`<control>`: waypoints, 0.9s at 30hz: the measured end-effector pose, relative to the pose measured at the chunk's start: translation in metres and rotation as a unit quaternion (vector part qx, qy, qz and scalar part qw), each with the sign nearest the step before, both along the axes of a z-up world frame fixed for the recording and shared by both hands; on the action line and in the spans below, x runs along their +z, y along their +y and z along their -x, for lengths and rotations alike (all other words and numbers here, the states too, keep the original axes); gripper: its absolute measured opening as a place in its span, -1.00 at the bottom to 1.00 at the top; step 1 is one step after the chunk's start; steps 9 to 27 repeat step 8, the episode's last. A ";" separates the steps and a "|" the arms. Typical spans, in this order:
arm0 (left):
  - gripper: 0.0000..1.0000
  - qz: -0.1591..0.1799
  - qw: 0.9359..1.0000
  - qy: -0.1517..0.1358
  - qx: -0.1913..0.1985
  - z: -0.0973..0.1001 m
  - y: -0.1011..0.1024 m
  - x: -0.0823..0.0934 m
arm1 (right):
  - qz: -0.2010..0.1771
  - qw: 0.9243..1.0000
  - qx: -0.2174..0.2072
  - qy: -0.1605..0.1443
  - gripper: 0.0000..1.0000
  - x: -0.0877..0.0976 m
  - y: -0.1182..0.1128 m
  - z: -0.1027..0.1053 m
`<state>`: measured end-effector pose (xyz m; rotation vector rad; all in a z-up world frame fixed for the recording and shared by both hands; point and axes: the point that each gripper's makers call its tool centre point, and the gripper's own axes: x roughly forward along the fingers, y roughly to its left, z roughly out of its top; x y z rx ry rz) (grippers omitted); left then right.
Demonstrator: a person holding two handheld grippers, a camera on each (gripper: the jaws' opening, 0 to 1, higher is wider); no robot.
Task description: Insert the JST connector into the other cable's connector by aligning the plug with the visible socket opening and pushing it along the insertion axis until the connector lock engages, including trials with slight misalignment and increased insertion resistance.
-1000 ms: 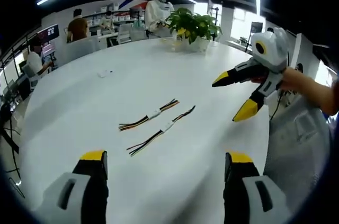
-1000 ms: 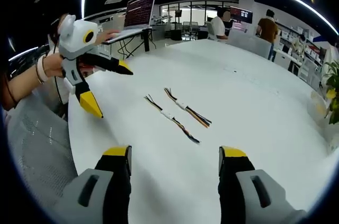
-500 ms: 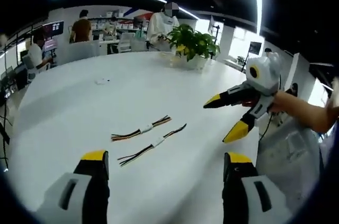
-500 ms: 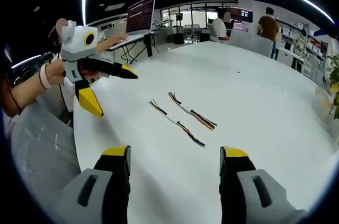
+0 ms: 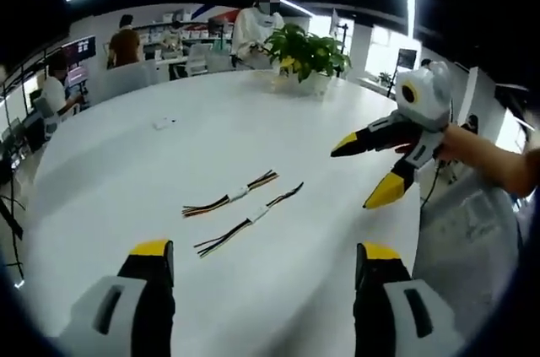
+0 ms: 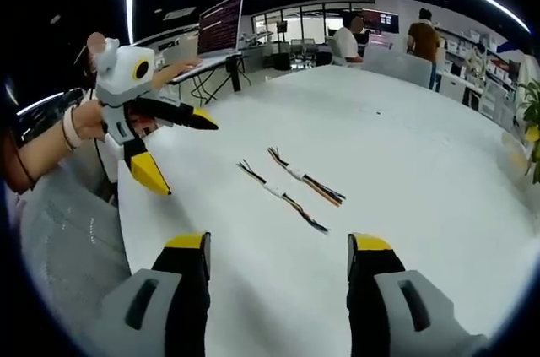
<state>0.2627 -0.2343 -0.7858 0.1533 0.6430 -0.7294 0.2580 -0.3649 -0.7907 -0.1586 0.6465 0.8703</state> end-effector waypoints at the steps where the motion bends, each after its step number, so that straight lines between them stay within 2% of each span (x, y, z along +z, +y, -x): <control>1: 0.76 -0.002 1.000 0.002 0.000 0.000 0.001 -0.001 | -0.002 1.000 -0.001 0.001 0.23 0.000 0.001 0.000; 27: 0.76 0.001 1.000 0.003 0.004 -0.001 0.002 -0.001 | 0.001 1.000 -0.004 0.001 0.25 0.001 -0.002 -0.001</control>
